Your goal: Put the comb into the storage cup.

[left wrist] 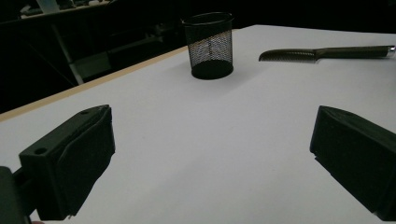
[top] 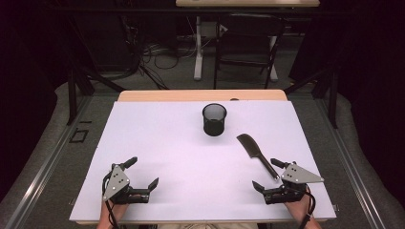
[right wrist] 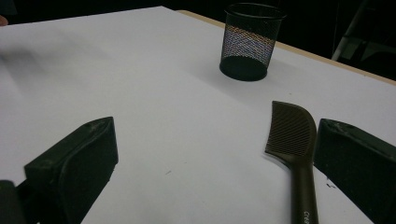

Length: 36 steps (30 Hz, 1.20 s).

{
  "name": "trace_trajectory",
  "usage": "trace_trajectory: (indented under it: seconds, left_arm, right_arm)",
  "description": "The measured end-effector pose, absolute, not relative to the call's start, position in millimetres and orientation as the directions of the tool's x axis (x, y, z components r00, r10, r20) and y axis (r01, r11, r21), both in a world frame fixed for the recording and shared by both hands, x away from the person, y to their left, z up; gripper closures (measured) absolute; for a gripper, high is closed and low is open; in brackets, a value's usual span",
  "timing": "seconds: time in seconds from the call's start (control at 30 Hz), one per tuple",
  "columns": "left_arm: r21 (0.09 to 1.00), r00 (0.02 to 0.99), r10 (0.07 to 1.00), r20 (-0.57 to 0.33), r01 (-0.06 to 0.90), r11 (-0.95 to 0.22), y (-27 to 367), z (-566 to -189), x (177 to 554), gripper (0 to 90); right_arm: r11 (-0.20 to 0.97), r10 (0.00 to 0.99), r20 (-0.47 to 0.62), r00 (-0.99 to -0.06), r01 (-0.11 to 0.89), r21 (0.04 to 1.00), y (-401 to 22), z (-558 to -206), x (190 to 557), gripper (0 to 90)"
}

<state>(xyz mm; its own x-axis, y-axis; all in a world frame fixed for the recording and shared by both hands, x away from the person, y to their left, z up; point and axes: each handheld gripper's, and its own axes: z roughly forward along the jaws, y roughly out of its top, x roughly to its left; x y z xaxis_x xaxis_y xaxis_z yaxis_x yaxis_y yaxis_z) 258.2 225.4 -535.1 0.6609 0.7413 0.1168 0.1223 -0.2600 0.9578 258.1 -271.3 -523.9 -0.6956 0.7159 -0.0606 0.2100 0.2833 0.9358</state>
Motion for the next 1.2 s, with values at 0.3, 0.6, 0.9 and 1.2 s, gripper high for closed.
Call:
trace_trajectory:
  seconds: [0.3,0.6,0.9,1.2]
  left_arm:
    - [0.959,0.665,0.74,0.101,0.133,-0.25,224,-536,261,0.0]
    - [0.955,0.673,0.732,0.107,0.136,-0.265,222,-537,264,0.0]
    - [0.954,0.673,0.733,0.098,0.147,-0.262,221,-538,265,0.0]
    - [0.954,0.674,0.731,0.101,0.143,-0.264,222,-538,265,0.0]
  right_arm:
    - [0.297,0.711,-0.051,-0.701,0.233,0.926,-270,-524,262,0.0]
    - [0.31,0.708,-0.046,-0.704,0.252,0.917,-267,-525,269,0.0]
    - [0.327,0.708,-0.024,-0.705,0.297,0.897,-265,-526,280,0.0]
    - [0.354,0.695,-0.012,-0.719,0.328,0.876,-259,-524,288,0.0]
